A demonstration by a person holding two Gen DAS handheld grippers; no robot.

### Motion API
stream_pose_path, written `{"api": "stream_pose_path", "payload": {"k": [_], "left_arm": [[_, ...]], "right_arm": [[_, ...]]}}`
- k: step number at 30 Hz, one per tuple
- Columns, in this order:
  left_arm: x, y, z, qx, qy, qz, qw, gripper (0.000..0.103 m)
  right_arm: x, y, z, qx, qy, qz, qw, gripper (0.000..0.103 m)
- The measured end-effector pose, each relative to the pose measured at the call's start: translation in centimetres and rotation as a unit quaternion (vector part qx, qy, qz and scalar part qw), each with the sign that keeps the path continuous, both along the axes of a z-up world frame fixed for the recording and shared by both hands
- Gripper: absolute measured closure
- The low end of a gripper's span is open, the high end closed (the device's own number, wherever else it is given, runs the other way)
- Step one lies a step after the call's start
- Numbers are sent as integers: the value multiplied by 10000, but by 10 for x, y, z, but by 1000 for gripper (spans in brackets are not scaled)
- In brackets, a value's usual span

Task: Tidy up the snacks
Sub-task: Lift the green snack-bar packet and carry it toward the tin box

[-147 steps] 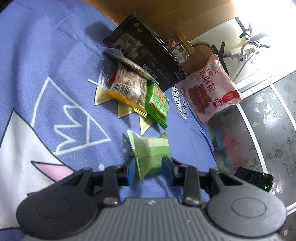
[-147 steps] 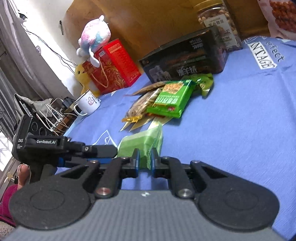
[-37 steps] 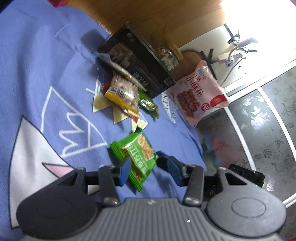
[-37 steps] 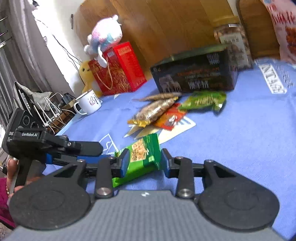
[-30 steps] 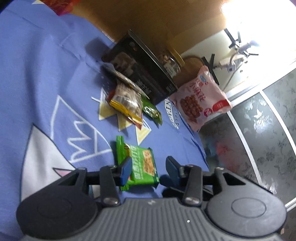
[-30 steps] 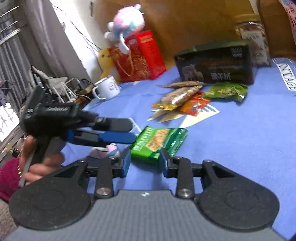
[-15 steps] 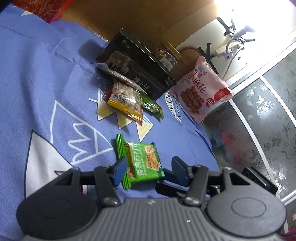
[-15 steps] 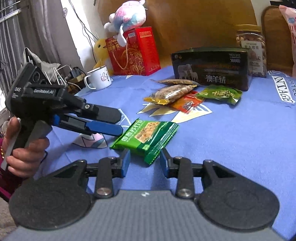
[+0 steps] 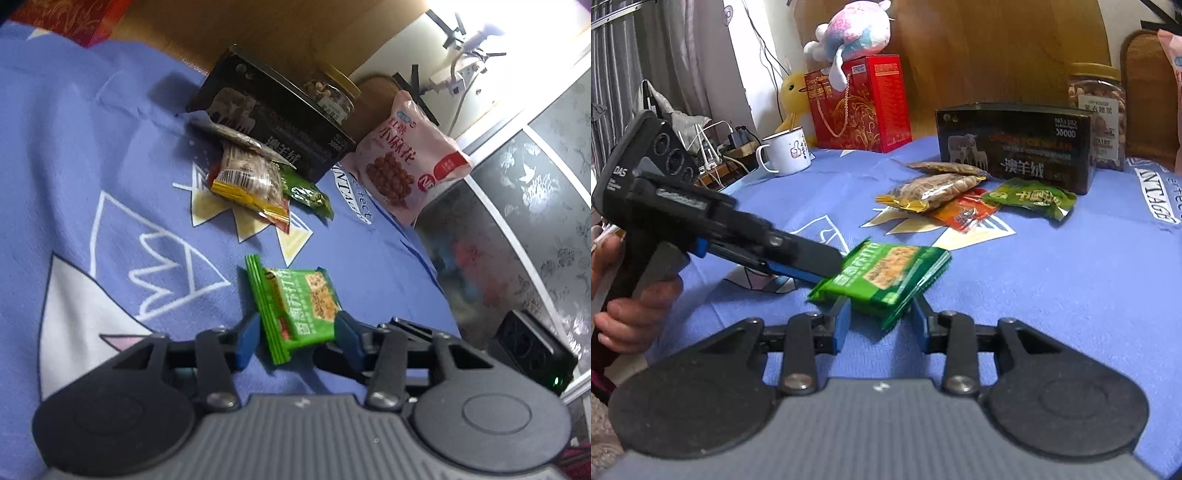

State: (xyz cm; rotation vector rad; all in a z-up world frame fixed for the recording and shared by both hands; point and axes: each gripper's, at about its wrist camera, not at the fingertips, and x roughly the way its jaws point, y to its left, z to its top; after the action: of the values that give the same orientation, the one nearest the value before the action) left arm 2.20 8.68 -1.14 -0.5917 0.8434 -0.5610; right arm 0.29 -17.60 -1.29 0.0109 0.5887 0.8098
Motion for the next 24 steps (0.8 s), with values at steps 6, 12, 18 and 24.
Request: {"api": "stream_pose_path", "payload": {"k": [6, 12, 18, 24], "left_arm": [[4, 3, 0, -406, 64, -16, 9992, 81], [10, -6, 28, -350, -338, -200, 9986, 82], [29, -9, 45, -382, -524, -307, 9974, 82], [60, -16, 59, -390, -656, -430, 9962, 82]], "right_arm": [[1, 0, 1, -12, -72, -123, 9999, 80], [-1, 1, 19, 193, -502, -165, 9984, 88], [9, -4, 32, 303, -822, -354, 9955, 91], [31, -10, 40, 405, -1094, -563, 9916, 92]]}}
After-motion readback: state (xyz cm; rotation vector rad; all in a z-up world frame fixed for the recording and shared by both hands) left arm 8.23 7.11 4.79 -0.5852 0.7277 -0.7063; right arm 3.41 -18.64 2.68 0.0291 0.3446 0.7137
